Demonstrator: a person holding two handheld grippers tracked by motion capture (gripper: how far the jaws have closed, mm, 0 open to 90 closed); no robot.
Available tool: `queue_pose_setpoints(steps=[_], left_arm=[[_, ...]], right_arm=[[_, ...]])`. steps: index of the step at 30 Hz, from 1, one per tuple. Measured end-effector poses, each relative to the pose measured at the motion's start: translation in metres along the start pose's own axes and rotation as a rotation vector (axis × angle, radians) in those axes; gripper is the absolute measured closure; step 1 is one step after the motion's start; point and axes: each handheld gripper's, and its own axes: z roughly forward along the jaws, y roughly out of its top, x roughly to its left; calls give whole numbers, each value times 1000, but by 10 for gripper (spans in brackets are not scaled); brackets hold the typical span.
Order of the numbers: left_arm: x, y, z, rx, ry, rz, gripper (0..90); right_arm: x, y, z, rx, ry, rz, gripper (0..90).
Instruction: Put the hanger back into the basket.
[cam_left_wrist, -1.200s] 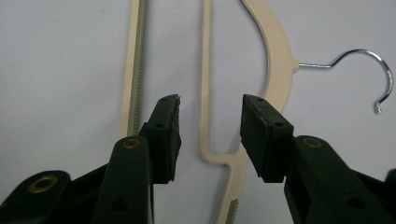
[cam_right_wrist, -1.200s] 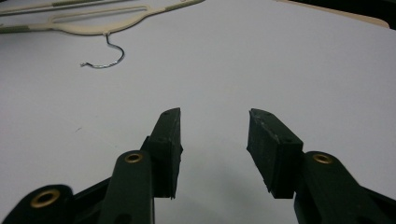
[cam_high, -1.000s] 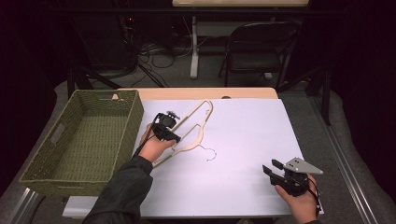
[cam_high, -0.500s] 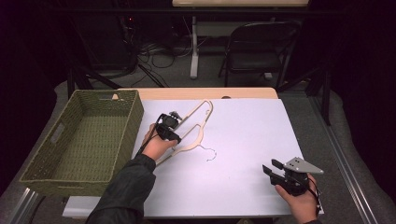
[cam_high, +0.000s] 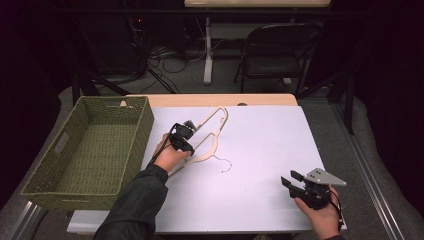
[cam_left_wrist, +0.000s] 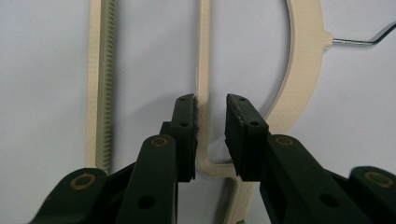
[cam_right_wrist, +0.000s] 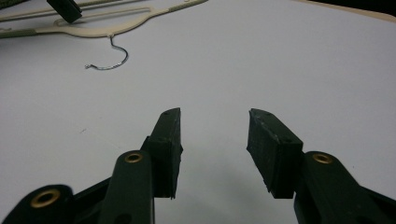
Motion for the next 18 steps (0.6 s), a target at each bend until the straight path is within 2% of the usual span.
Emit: queue_pose_setpoints(steps=[9,18], left_arm=[[2,2,4,33,13,11,749],[1,2,3,58,35,36,836]], right_arm=[[0,0,0,1,4,2,545],[-1,0,0,1,5,-2,544]])
